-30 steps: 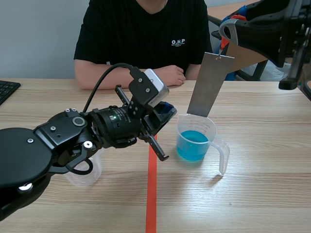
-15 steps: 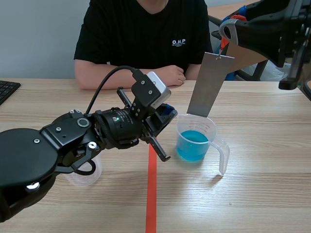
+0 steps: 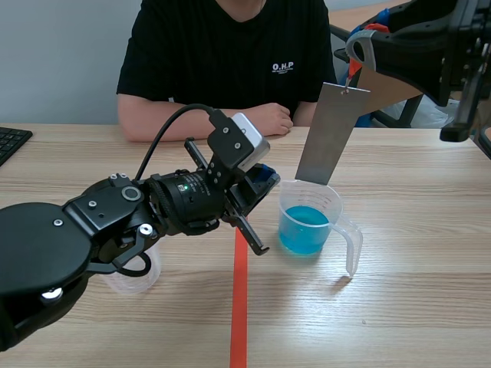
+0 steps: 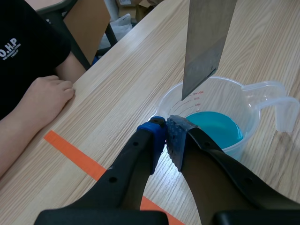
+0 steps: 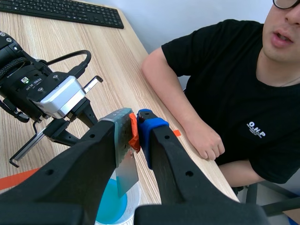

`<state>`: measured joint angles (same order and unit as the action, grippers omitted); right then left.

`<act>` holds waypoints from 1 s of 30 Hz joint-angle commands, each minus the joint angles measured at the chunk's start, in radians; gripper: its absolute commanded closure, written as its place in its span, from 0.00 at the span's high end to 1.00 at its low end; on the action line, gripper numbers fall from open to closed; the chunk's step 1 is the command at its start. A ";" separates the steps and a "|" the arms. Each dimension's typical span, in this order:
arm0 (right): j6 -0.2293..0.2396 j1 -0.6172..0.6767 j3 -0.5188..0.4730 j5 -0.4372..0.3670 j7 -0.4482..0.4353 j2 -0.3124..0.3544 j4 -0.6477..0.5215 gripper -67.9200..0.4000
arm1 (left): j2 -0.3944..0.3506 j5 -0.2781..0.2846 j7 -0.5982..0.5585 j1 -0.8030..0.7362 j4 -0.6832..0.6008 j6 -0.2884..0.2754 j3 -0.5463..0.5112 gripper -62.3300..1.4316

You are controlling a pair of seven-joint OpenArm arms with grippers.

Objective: Do the redox reaction experiment.
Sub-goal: 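Raise the plate and point at it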

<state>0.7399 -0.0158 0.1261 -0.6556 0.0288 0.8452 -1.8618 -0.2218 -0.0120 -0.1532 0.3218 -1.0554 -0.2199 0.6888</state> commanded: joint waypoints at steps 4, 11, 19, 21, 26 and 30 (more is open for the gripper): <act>0.006 -0.012 -0.016 -0.011 -0.011 0.013 -0.011 0.03 | 0.005 0.003 -0.014 0.014 -0.022 0.000 -0.003 0.10; 0.006 -0.012 -0.016 -0.011 -0.011 0.013 -0.011 0.03 | 0.005 0.003 -0.014 0.014 -0.022 0.000 -0.003 0.10; 0.006 -0.012 -0.016 -0.011 -0.012 0.013 -0.011 0.03 | -0.004 0.005 -0.014 0.013 -0.022 0.000 -0.003 0.10; 0.006 -0.012 -0.016 -0.011 -0.011 0.013 -0.011 0.03 | -0.023 0.027 -0.013 0.008 -0.030 0.000 -0.003 0.10; 0.006 -0.012 -0.016 -0.011 -0.012 0.009 -0.011 0.03 | -0.126 0.084 -0.013 -0.044 -0.114 0.001 -0.003 0.10; 0.006 -0.012 -0.016 -0.011 -0.012 0.008 -0.011 0.03 | -0.243 0.084 -0.010 -0.132 -0.244 0.032 -0.022 0.10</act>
<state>0.7399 -0.0158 0.1261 -0.6556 0.0288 0.8444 -1.8618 -0.4488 0.0689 -0.1493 0.2073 -1.2591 -0.1967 0.6838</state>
